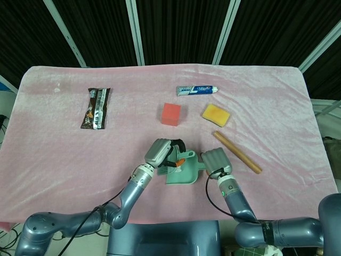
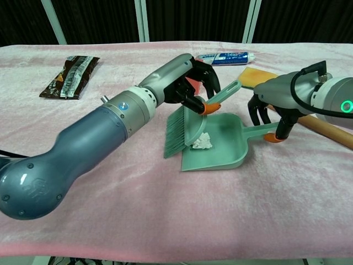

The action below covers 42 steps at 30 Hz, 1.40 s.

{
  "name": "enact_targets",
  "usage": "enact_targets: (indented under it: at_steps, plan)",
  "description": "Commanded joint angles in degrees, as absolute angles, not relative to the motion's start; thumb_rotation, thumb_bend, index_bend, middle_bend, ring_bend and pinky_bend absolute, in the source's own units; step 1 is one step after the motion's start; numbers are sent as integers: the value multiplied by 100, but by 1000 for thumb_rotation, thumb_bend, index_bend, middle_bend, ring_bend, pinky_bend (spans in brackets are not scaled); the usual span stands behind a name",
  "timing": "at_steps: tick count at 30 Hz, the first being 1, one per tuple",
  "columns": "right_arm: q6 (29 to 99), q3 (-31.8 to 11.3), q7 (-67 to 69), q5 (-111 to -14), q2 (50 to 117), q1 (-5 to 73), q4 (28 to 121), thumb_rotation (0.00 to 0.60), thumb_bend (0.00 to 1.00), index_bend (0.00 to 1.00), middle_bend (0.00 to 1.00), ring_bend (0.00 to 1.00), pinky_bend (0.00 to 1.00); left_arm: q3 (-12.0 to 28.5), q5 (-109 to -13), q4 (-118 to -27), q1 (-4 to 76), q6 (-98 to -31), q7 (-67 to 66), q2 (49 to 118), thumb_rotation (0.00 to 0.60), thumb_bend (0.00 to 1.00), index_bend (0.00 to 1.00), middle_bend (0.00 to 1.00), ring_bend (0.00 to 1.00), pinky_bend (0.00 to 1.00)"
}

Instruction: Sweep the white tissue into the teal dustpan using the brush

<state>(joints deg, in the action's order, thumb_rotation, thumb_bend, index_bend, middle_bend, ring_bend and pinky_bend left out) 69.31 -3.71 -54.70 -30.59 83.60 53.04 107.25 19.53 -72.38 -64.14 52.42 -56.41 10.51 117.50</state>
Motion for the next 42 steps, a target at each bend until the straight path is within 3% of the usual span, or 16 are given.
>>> enact_targets:
  at_steps: [1, 13, 35, 42]
  plan:
    - [6930, -362, -5465, -3065, 8365, 5299, 10738, 600, 597, 659, 665, 711, 763, 1983, -7260, -6417, 5290, -5666, 1076, 11833, 600, 371, 573, 630, 900, 1000]
    - [6989, -363, -5444, -3096, 8311, 5277, 10859, 600, 597, 659, 664, 711, 763, 2118, -7605, -6734, 5461, -5966, 1173, 11889, 600, 371, 567, 621, 898, 1000]
    - [6943, -386, -4966, -3119, 8193, 5056, 10924, 600, 595, 658, 655, 703, 763, 1872, -7766, -8274, 4637, -6433, 873, 9951, 600, 362, 562, 615, 898, 1000]
    - [6962, -300, -4880, -3288, 8260, 4969, 10854, 600, 472, 657, 604, 692, 763, 1788, -7681, -8418, 4385, -6530, 894, 9529, 600, 362, 557, 613, 898, 1000]
